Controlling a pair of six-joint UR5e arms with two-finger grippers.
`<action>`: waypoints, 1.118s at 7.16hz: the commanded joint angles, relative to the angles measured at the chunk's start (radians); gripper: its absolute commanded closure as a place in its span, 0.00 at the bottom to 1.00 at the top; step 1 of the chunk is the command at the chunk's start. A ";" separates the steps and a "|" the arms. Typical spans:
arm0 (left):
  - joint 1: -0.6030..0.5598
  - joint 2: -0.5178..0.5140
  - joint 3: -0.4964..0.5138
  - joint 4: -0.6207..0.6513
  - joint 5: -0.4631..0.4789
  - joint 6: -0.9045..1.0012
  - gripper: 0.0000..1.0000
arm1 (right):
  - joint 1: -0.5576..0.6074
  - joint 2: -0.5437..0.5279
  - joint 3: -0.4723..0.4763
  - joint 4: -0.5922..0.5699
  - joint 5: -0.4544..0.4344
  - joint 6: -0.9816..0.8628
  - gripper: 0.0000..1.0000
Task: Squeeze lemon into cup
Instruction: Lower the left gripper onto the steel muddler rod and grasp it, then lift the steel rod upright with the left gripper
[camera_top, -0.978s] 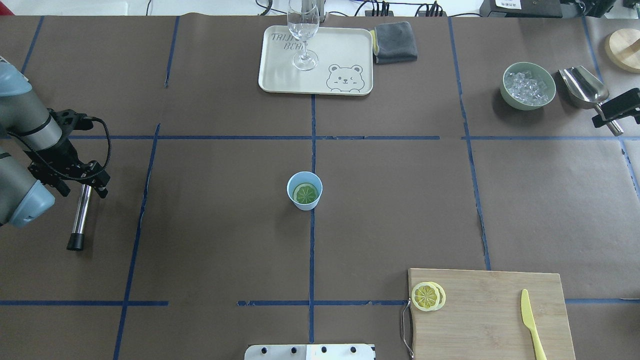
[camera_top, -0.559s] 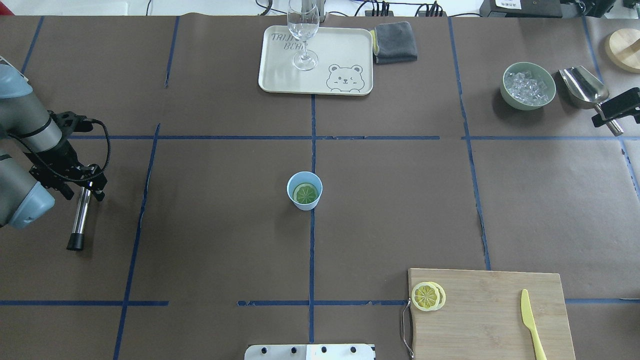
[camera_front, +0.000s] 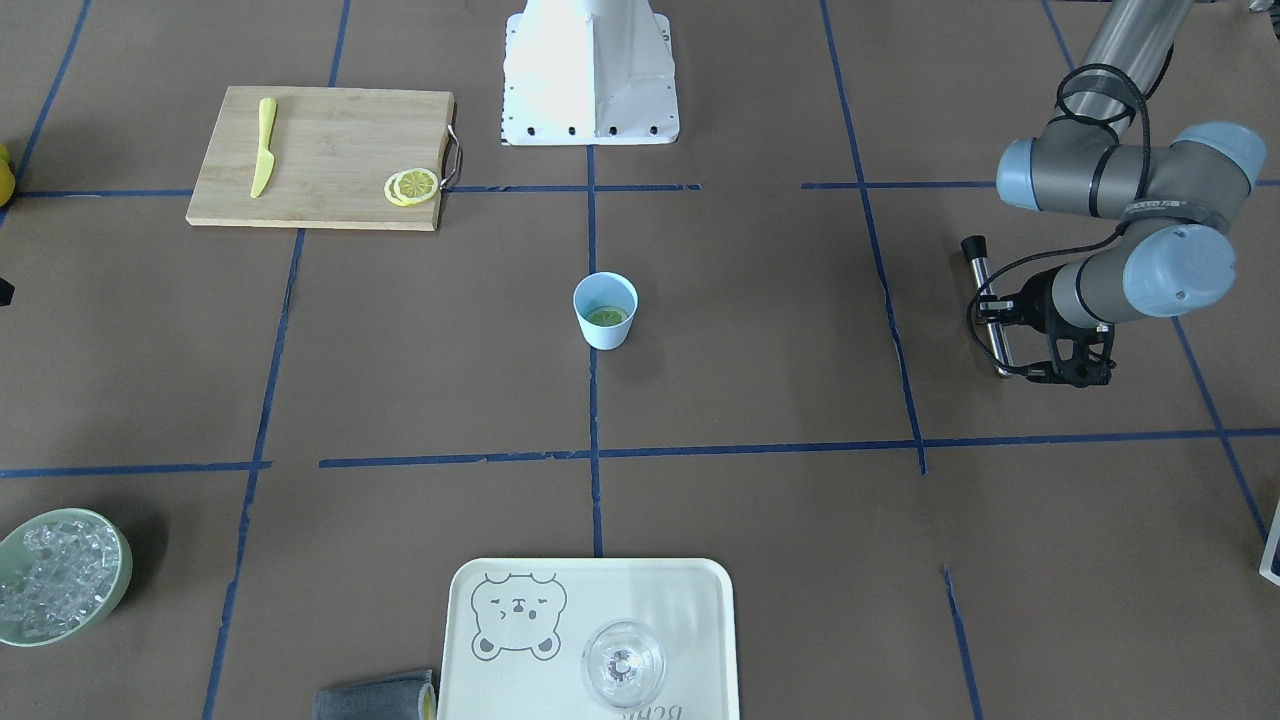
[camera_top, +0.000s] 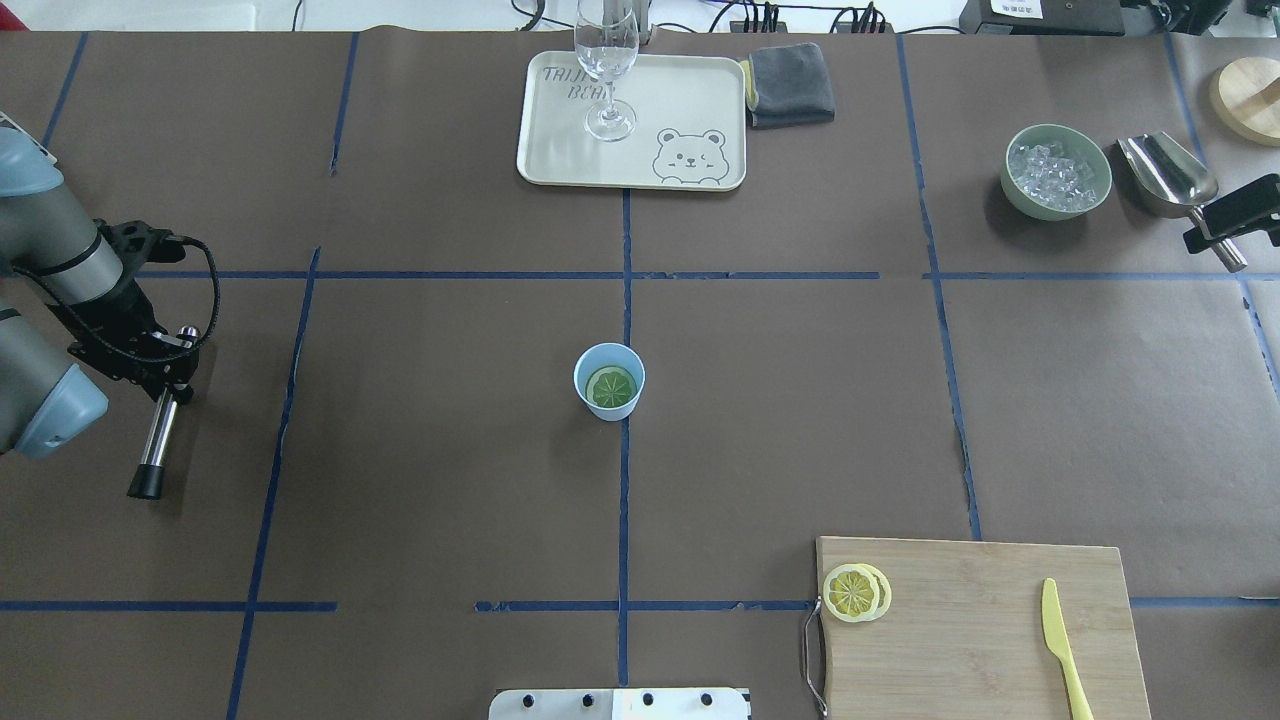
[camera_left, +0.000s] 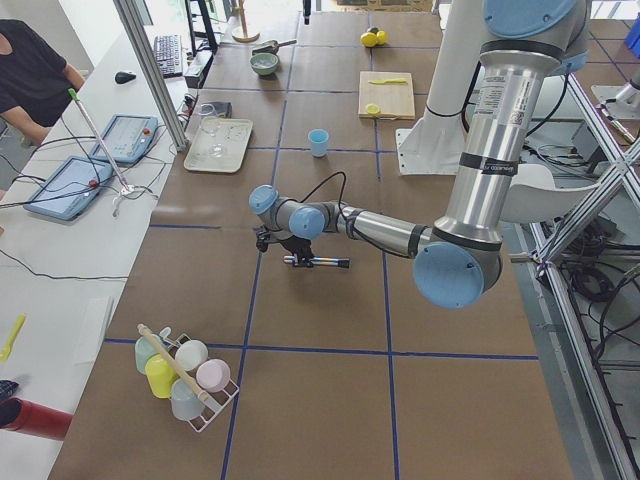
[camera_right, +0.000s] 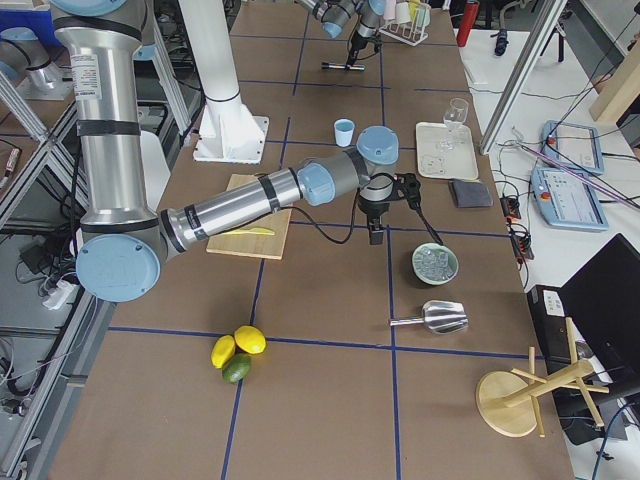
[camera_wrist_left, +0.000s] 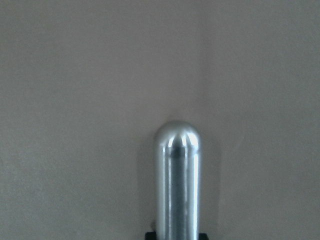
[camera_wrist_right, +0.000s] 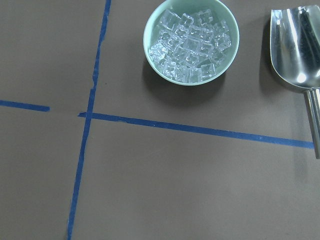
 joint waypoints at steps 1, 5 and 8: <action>-0.012 0.004 -0.134 0.012 0.092 -0.017 1.00 | 0.004 0.001 0.009 0.000 -0.005 0.001 0.00; -0.046 -0.156 -0.353 0.012 0.478 -0.028 1.00 | 0.004 0.004 0.008 -0.006 -0.008 0.001 0.00; 0.087 -0.244 -0.429 -0.027 0.760 -0.053 1.00 | 0.004 0.008 0.006 -0.014 0.000 0.000 0.00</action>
